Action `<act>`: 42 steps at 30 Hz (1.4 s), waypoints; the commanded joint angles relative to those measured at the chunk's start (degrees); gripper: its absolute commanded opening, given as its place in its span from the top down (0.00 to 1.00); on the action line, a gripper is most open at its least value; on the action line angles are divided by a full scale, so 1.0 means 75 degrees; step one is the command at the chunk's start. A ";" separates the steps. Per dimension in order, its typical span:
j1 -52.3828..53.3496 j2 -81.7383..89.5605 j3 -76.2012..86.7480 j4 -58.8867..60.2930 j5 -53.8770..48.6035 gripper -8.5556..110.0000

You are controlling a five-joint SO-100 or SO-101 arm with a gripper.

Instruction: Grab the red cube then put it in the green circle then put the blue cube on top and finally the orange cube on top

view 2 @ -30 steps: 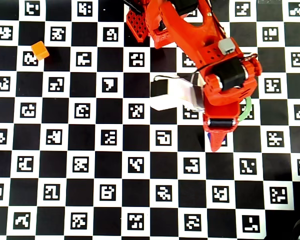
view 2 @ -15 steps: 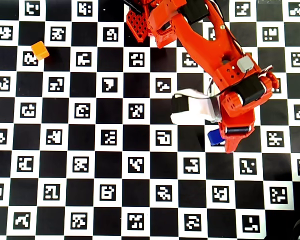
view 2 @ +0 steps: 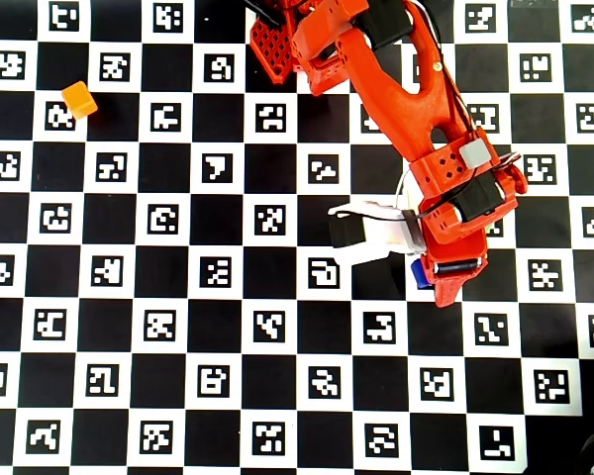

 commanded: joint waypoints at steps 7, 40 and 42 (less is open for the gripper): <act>0.0012 -0.0117 0.0281 -0.0750 -0.0012 0.60; 0.0000 -0.0586 -0.0047 -0.1207 -0.1266 0.61; 0.0000 -0.0586 -0.0047 -0.1219 -0.1500 0.61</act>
